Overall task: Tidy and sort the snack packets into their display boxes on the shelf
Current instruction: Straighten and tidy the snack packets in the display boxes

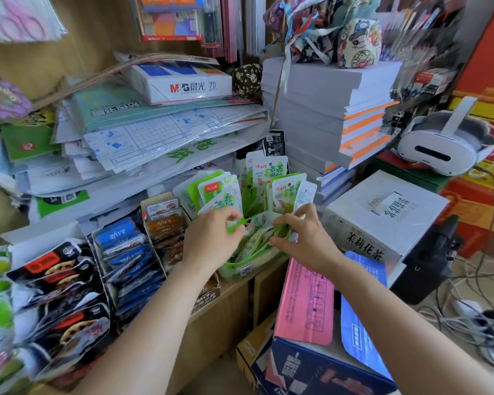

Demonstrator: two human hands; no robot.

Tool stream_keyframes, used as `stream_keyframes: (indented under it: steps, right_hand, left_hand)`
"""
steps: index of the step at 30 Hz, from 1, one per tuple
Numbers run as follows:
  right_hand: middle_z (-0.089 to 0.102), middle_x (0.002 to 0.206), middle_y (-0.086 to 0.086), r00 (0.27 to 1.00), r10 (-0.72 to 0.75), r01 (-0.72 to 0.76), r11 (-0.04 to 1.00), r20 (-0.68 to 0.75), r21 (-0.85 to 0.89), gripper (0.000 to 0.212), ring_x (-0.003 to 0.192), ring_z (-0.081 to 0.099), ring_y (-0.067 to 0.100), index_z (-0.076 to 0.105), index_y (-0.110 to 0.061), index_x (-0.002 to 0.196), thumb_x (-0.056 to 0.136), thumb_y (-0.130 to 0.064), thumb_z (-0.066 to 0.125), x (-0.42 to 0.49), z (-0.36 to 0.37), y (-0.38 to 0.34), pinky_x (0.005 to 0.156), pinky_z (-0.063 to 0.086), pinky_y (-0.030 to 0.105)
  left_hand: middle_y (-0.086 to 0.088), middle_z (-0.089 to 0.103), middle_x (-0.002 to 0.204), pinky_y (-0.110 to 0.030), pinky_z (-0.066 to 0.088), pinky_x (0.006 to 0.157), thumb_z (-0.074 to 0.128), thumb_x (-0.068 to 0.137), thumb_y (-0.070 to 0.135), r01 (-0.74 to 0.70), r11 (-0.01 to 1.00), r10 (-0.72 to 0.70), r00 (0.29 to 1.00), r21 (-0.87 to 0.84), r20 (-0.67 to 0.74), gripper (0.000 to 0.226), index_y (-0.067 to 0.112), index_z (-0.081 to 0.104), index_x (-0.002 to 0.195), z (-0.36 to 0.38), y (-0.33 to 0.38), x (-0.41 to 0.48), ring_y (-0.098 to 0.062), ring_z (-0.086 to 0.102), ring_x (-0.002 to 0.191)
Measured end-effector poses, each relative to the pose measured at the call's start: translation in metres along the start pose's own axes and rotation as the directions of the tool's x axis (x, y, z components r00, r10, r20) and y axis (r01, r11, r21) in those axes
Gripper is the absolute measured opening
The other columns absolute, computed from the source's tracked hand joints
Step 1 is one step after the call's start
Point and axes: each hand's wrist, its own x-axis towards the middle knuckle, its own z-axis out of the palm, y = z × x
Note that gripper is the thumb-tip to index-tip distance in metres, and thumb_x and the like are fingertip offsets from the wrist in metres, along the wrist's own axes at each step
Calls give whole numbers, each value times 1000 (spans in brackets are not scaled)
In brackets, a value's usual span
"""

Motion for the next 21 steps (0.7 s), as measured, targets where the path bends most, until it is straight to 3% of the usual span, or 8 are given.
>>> stream_keyframes:
  steps: [2, 4, 7, 10, 11, 14, 17, 21]
  right_hand:
    - [32, 117, 1, 1000, -3, 3, 1000, -21, -16, 40, 110, 44, 18, 63, -29, 124, 87, -45, 71, -1, 2, 0, 97, 43, 32]
    - [32, 118, 1, 1000, -11, 10, 1000, -27, -26, 42, 110, 43, 17, 62, -28, 126, 88, -44, 71, -2, 3, 0, 96, 42, 30]
    - [32, 118, 0, 1000, -17, 17, 999, -19, -31, 44, 110, 42, 16, 61, -30, 129, 88, -43, 71, -4, 2, 1, 94, 41, 28]
    - [32, 118, -1, 1000, -21, 21, 999, -15, -25, 45, 105, 47, 16, 60, -31, 129, 88, -43, 71, -5, 1, 3, 94, 44, 31]
    - [32, 118, -1, 1000, -20, 20, 999, -14, -25, 45, 104, 48, 16, 60, -31, 129, 88, -44, 71, -5, 1, 3, 93, 46, 32]
    - [33, 118, -2, 1000, -6, 5, 1000, -21, -23, 44, 99, 52, 17, 60, -32, 128, 87, -44, 72, -4, 1, 4, 91, 49, 35]
    - [36, 116, -2, 999, 17, -17, 1000, -52, -1, 41, 101, 54, 18, 60, -32, 127, 88, -42, 71, -3, 2, 3, 90, 52, 39]
    - [38, 116, 0, 996, 50, -48, 999, -81, 18, 45, 100, 54, 19, 58, -29, 132, 89, -39, 70, 1, 5, 0, 91, 51, 38]
  left_hand:
    - [9, 71, 116, -36, 58, 82, 68, 93, 37, -6, 995, 4, 1000, 101, 17, 34, 27, 67, 126, 7, 0, 9, -16, 63, 111]
    - [6, 71, 114, -37, 57, 76, 68, 93, 41, -9, 971, -3, 999, 238, 51, 39, 29, 65, 130, 16, 3, 14, -20, 58, 114]
    - [4, 70, 99, -34, 49, 66, 70, 90, 46, 0, 918, -17, 999, 396, 39, 26, 31, 72, 112, 23, 5, 18, -22, 58, 106]
    - [3, 70, 89, -34, 49, 65, 73, 90, 34, 16, 887, -28, 999, 462, 18, 8, 27, 73, 93, 22, 8, 17, -24, 63, 98]
    - [4, 70, 87, -33, 48, 63, 73, 91, 27, 27, 887, -31, 1000, 461, 1, 3, 27, 74, 88, 21, 7, 17, -24, 65, 94]
    - [6, 68, 83, -32, 48, 61, 69, 93, 19, 75, 919, -65, 997, 387, -39, 16, 23, 72, 77, 19, 0, 15, -24, 67, 83]
    - [8, 71, 88, -32, 51, 62, 70, 93, 27, 136, 965, -108, 985, 222, -136, 13, 24, 72, 81, 9, -7, 7, -22, 68, 80]
    - [11, 66, 77, -29, 41, 58, 70, 93, 28, 206, 978, -194, 950, 25, -245, 11, 19, 67, 87, -1, -15, -3, -16, 64, 71]
